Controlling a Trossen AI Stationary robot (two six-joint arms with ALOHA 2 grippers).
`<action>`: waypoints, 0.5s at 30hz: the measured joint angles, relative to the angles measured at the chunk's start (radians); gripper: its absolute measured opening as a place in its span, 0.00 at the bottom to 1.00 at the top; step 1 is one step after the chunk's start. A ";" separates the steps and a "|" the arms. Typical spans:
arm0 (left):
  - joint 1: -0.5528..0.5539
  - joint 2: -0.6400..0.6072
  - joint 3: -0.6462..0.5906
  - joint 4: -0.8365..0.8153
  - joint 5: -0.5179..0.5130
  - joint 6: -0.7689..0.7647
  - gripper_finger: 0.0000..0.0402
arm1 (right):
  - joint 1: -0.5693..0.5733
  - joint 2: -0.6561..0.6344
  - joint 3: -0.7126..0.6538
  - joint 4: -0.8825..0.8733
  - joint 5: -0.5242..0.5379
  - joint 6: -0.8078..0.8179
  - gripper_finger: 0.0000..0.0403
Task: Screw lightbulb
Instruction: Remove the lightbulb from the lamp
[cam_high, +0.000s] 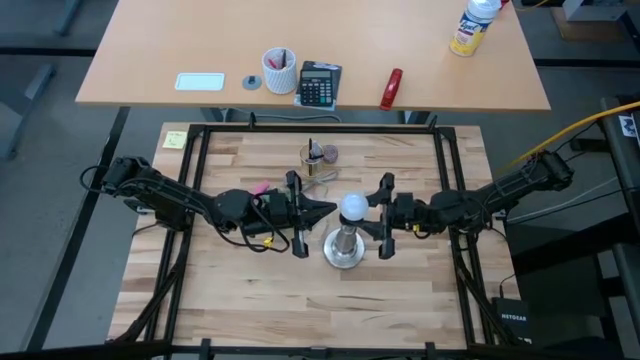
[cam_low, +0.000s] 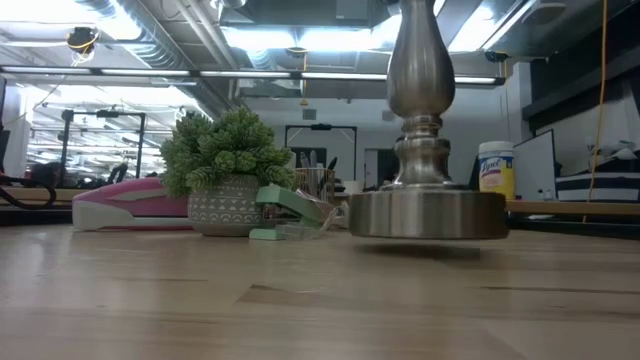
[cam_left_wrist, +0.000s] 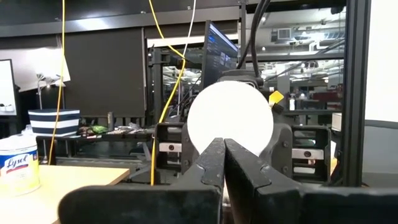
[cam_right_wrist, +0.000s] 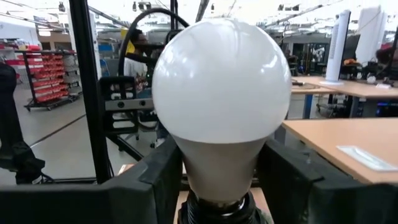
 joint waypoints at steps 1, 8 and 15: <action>0.000 0.000 0.000 0.000 0.000 0.000 0.00 | 0.000 0.000 0.000 0.005 -0.001 -0.009 0.46; -0.006 0.000 0.000 -0.057 0.000 -0.031 0.00 | 0.000 0.000 0.000 0.005 -0.005 -0.015 0.46; -0.049 0.000 0.000 -0.226 0.001 -0.099 0.00 | 0.000 0.000 0.000 0.006 -0.005 -0.015 0.46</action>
